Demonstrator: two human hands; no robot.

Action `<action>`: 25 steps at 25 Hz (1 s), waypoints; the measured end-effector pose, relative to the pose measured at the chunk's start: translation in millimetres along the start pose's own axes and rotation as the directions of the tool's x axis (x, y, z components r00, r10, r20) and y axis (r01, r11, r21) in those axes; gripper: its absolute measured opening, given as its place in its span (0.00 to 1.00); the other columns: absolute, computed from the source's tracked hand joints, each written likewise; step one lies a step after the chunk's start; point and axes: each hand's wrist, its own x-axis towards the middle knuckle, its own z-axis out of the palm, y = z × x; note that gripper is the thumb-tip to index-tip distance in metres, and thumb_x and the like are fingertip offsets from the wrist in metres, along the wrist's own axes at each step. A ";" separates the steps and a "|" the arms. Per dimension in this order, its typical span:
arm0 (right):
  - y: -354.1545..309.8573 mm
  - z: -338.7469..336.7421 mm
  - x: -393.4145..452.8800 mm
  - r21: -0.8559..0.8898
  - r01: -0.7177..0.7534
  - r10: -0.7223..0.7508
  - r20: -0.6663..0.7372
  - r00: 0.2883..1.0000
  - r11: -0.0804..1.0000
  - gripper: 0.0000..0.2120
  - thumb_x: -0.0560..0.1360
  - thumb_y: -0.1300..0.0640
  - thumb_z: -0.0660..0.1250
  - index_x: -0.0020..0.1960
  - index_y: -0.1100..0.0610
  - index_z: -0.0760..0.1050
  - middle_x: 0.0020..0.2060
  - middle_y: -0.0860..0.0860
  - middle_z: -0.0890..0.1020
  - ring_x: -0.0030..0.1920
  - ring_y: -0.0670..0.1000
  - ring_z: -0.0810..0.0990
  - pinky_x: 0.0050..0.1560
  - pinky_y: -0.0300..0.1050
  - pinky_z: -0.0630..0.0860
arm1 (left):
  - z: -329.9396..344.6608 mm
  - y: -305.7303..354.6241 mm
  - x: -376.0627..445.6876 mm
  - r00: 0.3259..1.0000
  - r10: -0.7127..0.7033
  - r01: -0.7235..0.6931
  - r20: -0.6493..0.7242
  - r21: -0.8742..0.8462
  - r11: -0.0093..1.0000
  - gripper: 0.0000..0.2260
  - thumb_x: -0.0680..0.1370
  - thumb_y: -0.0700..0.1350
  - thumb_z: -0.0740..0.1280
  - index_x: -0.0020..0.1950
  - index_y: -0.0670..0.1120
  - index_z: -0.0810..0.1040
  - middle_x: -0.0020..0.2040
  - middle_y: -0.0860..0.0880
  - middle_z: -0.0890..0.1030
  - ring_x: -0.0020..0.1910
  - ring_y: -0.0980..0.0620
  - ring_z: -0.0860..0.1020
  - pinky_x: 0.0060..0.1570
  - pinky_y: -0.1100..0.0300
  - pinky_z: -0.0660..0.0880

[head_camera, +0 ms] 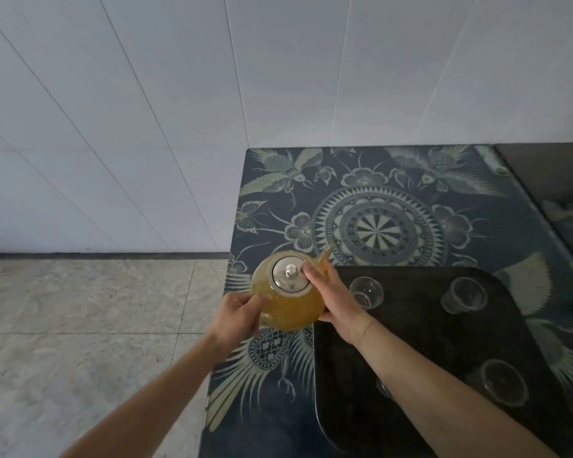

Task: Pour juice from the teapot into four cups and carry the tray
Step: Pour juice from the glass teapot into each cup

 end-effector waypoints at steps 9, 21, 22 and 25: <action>24.3 -8.1 -24.5 0.177 -0.005 0.025 -0.116 0.993 0.984 0.43 0.68 0.31 0.70 0.78 0.42 0.59 0.67 0.48 0.76 0.60 0.50 0.78 0.52 0.55 0.77 | 11.5 10.8 0.8 0.995 -0.032 0.023 0.093 0.101 0.995 0.25 0.80 0.43 0.65 0.22 0.48 0.76 0.20 0.52 0.69 0.20 0.54 0.64 0.23 0.62 0.66; 46.1 -15.3 -27.4 0.328 -0.055 0.108 -0.144 0.984 0.943 0.40 0.71 0.33 0.70 0.78 0.42 0.60 0.68 0.51 0.76 0.65 0.56 0.77 0.58 0.62 0.74 | 20.6 24.0 5.4 0.984 -0.083 0.039 0.156 0.264 0.964 0.24 0.80 0.46 0.65 0.22 0.50 0.76 0.20 0.52 0.68 0.19 0.54 0.62 0.23 0.62 0.64; 47.1 -16.6 -26.6 0.332 -0.063 0.117 -0.146 0.982 0.941 0.40 0.72 0.33 0.70 0.78 0.42 0.59 0.69 0.51 0.76 0.65 0.56 0.77 0.58 0.62 0.74 | 21.9 24.6 6.5 0.984 -0.086 0.040 0.155 0.278 0.960 0.24 0.80 0.47 0.65 0.21 0.50 0.76 0.20 0.52 0.67 0.19 0.54 0.62 0.22 0.63 0.64; 50.5 -20.1 -24.8 0.350 -0.076 0.136 -0.148 0.980 0.934 0.40 0.72 0.33 0.70 0.78 0.42 0.59 0.69 0.51 0.75 0.64 0.56 0.76 0.57 0.62 0.73 | 25.7 27.2 10.5 0.982 -0.105 0.051 0.159 0.312 0.949 0.24 0.79 0.47 0.66 0.21 0.50 0.73 0.20 0.52 0.67 0.19 0.54 0.62 0.22 0.63 0.64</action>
